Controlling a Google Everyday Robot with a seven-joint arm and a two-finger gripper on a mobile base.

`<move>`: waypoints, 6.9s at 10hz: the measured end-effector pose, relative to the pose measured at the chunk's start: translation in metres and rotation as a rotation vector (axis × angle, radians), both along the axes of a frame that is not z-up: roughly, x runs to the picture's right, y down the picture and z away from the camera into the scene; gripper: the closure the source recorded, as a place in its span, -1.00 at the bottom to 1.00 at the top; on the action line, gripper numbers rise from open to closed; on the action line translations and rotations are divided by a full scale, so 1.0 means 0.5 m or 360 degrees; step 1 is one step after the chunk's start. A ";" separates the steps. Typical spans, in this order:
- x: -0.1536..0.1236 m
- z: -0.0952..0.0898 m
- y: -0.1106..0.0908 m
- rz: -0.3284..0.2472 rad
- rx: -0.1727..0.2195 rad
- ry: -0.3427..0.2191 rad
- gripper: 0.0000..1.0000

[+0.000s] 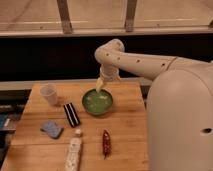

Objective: Drag the pepper across the table

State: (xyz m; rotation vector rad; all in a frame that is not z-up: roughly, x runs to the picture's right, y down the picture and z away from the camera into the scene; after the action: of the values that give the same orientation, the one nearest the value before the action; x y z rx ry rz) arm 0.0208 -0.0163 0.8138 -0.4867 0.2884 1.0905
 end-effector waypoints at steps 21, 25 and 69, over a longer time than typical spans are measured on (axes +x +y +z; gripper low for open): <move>0.056 -0.054 0.128 0.0065 -0.0080 0.0169 -0.60; 0.032 -0.067 0.218 0.0127 -0.0144 0.0085 -0.60; -0.069 -0.057 0.610 0.0082 -0.0516 0.0135 1.00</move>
State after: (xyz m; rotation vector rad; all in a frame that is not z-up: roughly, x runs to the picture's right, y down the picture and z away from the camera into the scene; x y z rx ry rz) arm -0.0135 0.2889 0.7850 -0.7405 0.5341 1.1213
